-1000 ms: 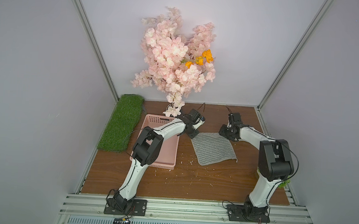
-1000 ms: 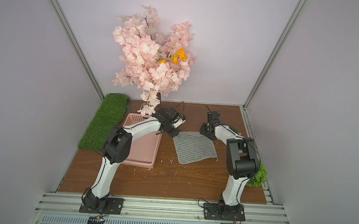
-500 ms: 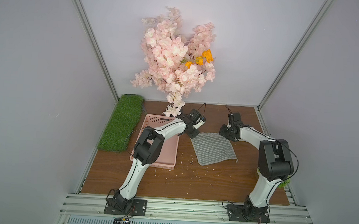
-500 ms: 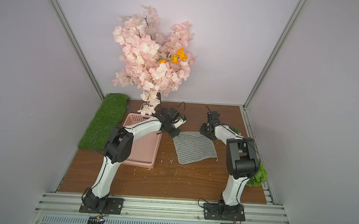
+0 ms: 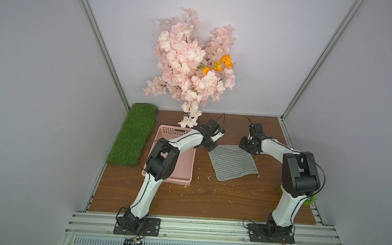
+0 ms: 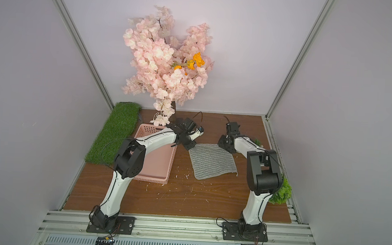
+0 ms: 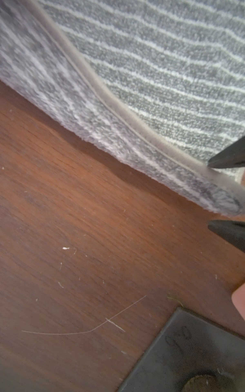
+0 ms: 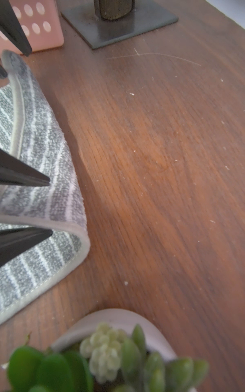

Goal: Fold the square dishcloth
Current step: Fold the cleaning item at the center of the board.

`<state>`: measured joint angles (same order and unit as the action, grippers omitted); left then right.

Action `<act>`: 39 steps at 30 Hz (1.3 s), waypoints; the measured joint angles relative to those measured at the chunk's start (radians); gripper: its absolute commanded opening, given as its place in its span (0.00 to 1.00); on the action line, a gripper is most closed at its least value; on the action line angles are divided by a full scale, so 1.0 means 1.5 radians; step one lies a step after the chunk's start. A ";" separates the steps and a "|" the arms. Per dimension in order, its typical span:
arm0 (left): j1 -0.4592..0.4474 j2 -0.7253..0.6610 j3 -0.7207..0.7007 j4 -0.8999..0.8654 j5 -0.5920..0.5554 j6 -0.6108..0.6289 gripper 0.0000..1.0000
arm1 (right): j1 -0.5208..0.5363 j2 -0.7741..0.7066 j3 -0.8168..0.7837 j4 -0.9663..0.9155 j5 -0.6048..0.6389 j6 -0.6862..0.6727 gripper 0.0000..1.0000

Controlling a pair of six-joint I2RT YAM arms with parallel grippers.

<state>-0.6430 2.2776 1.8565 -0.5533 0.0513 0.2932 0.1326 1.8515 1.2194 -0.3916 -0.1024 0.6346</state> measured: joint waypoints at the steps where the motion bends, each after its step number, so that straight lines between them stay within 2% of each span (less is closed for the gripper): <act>1: 0.000 0.001 0.000 0.000 -0.001 0.002 0.26 | 0.000 0.000 0.000 0.000 0.000 0.001 0.36; 7: 0.000 0.003 0.000 0.000 0.001 0.000 0.01 | 0.001 0.001 0.000 0.003 -0.006 0.002 0.34; 8: 0.000 0.003 0.000 0.000 0.002 0.000 0.01 | 0.001 0.002 0.000 0.003 -0.007 0.002 0.33; 19: -0.001 0.002 0.000 0.000 0.011 0.000 0.00 | 0.004 0.014 0.022 0.007 -0.020 0.005 0.07; 26: -0.001 -0.036 0.000 -0.001 0.014 -0.018 0.00 | 0.003 0.025 0.084 -0.010 -0.007 -0.010 0.05; 32: -0.005 -0.102 -0.013 0.002 0.030 -0.049 0.00 | -0.005 0.025 0.094 -0.030 0.007 -0.035 0.05; 39: -0.055 -0.157 -0.066 0.005 0.044 -0.100 0.00 | -0.012 0.020 0.069 -0.044 0.014 -0.064 0.05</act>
<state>-0.7250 2.0418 1.7580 -0.5465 0.1169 0.1425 0.1146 1.8816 1.3228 -0.4572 -0.0818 0.5381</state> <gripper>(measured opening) 0.045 0.055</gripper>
